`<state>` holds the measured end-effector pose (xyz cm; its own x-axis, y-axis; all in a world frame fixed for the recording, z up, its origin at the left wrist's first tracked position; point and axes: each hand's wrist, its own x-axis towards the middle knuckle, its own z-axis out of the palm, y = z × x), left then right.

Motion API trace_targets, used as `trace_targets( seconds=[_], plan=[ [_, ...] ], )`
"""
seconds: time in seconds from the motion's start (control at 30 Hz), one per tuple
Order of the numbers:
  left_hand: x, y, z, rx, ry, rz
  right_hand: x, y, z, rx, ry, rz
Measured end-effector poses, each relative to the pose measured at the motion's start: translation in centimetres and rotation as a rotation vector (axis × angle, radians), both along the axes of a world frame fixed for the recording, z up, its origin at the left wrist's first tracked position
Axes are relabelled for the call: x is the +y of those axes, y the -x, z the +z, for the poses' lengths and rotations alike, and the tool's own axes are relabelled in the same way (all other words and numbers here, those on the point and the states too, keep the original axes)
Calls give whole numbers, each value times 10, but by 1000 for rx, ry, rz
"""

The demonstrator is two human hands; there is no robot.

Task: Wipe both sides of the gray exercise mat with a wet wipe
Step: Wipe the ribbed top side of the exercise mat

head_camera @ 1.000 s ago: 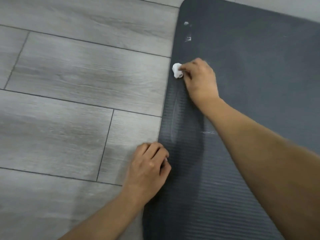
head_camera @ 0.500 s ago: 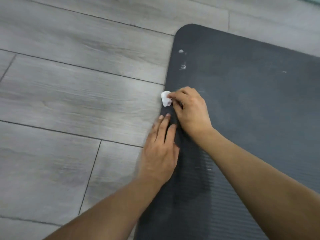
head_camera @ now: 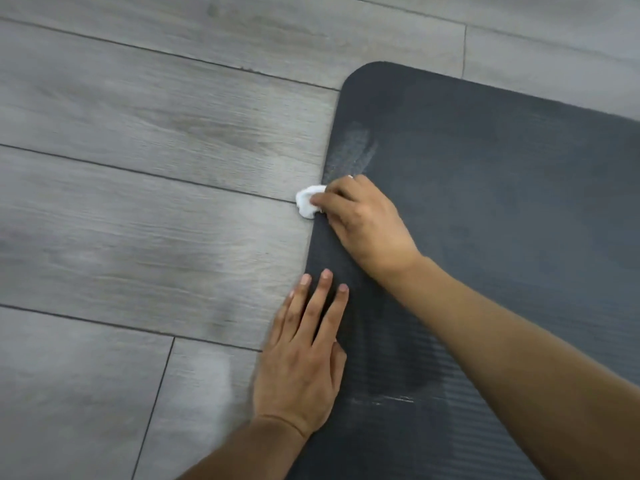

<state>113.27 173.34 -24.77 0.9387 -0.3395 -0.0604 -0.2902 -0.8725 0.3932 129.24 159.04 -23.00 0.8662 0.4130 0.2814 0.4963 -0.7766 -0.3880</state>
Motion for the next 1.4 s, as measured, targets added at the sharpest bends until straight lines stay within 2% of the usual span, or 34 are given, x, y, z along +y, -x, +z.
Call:
trace_targets(
  seconds=[0.07,0.1,0.17,0.23,0.33,0.4,0.5,0.57,0.6,0.7,0.77,0.87,1.0,1.03,1.07,1.17,1.2,1.27,1.4],
  plan=[
    [0,-1,-1,2,-6,0,-14,-36,-1,-65,40,16],
    [0,-1,-1,-1,-10,5,-20,-62,0,-98,47,-51],
    [-1,-1,-1,-5,-4,5,-40,-117,2,-98,90,-282],
    [0,-1,-1,-17,5,12,-67,-156,5,15,140,-568],
    [-1,-1,1,-6,-2,17,-83,-167,6,65,-30,-975],
    [-2,-2,2,-4,-20,16,-51,-152,7,56,-32,-900],
    [-2,-1,2,2,-9,28,-2,-123,2,42,17,-391],
    [-1,0,0,-12,9,32,-10,-125,2,-30,78,-260],
    [-1,0,0,-18,15,34,-24,-138,4,-52,86,-326],
    [-2,0,-4,-33,16,39,-68,-167,11,16,165,-734],
    [-3,1,-3,-25,20,37,-80,-173,12,56,136,-798],
    [-2,-1,-4,-24,8,32,-49,-166,14,88,95,-673],
    [-1,-1,-2,-21,20,34,-13,-132,7,-1,175,-128],
    [-1,-1,-2,-22,27,40,-20,-133,6,-42,197,-112],
    [-2,-1,-2,-26,34,46,-32,-138,7,-57,208,-197],
    [-2,0,-4,-38,51,41,-79,-146,11,6,207,-646],
    [-2,0,-4,-37,52,38,-86,-143,11,35,185,-714],
    [-2,0,-3,-26,44,35,-68,-125,15,54,158,-660],
    [-2,1,-3,-8,34,37,-5,-52,8,43,76,-248]
  ],
)
